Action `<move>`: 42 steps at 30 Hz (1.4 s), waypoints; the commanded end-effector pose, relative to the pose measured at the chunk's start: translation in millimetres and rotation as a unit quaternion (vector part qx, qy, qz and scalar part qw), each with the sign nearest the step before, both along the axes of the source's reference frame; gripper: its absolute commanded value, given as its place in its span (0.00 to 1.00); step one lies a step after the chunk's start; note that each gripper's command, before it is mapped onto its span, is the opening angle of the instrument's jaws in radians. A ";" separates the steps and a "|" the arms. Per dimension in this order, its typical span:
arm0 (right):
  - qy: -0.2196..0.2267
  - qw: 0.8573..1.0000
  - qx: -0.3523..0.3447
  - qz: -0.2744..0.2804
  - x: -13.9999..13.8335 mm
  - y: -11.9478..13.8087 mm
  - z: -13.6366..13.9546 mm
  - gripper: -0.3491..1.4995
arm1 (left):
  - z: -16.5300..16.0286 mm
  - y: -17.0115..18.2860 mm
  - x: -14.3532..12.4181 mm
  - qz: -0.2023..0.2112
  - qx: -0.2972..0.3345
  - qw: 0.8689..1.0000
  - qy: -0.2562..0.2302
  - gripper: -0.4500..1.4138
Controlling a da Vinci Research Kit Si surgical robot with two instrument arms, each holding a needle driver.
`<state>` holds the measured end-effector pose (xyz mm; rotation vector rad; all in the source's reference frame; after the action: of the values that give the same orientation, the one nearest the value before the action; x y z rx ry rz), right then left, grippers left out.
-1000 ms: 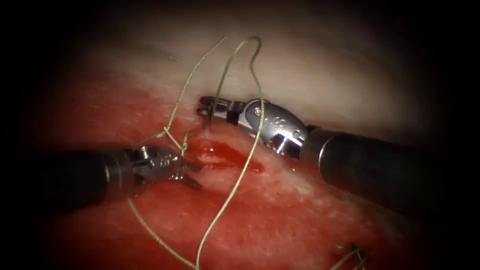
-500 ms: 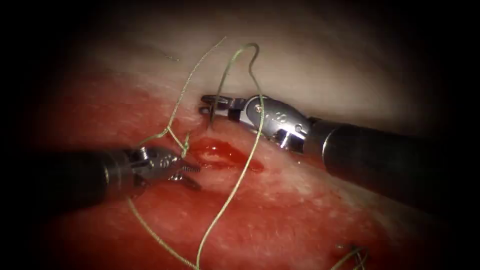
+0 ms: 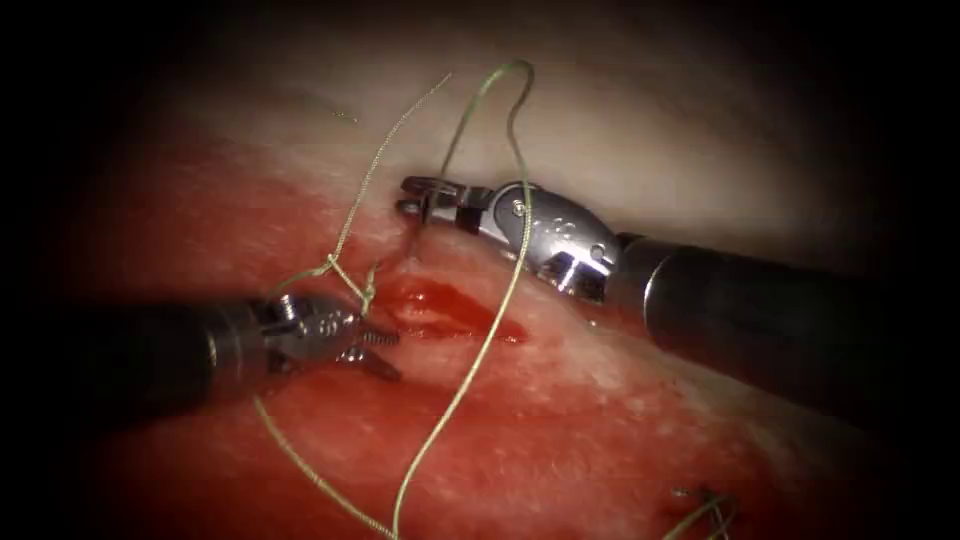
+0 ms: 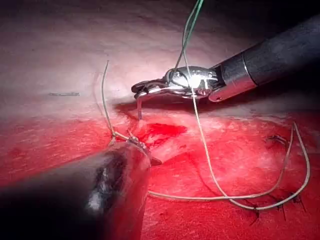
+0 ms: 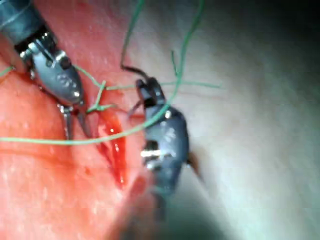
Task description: Wound Closure
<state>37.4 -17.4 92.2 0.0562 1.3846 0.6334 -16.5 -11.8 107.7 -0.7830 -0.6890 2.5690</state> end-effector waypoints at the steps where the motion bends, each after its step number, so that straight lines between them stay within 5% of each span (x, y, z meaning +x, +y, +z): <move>1: 0.002 1.000 -0.001 -0.001 0.9 0.2 0.5 0.00 | 0.7 -0.1 -0.5 0.001 0.000 1.000 -0.001 0.27; 10: -0.009 0.998 0.069 -0.006 1.1 0.5 0.8 0.00 | 0.5 -0.1 -0.6 0.000 0.000 1.000 -0.001 0.27; 18: -0.022 0.982 0.189 -0.008 1.6 2.5 1.9 0.00 | 0.6 -0.1 -0.7 0.001 0.001 1.000 0.000 0.27; 26: -0.008 0.972 0.234 0.000 1.7 3.8 2.7 0.00 | 0.6 -0.2 -0.7 0.001 0.001 1.000 0.001 0.27; 42: -0.013 0.958 0.282 -0.046 2.5 0.8 4.1 0.00 | 0.6 -0.1 -0.7 0.001 0.001 1.000 0.000 0.27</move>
<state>39.1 -17.0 96.0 0.5747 1.1240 0.9334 -16.7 -11.8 107.6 -0.7798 -0.6899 2.5703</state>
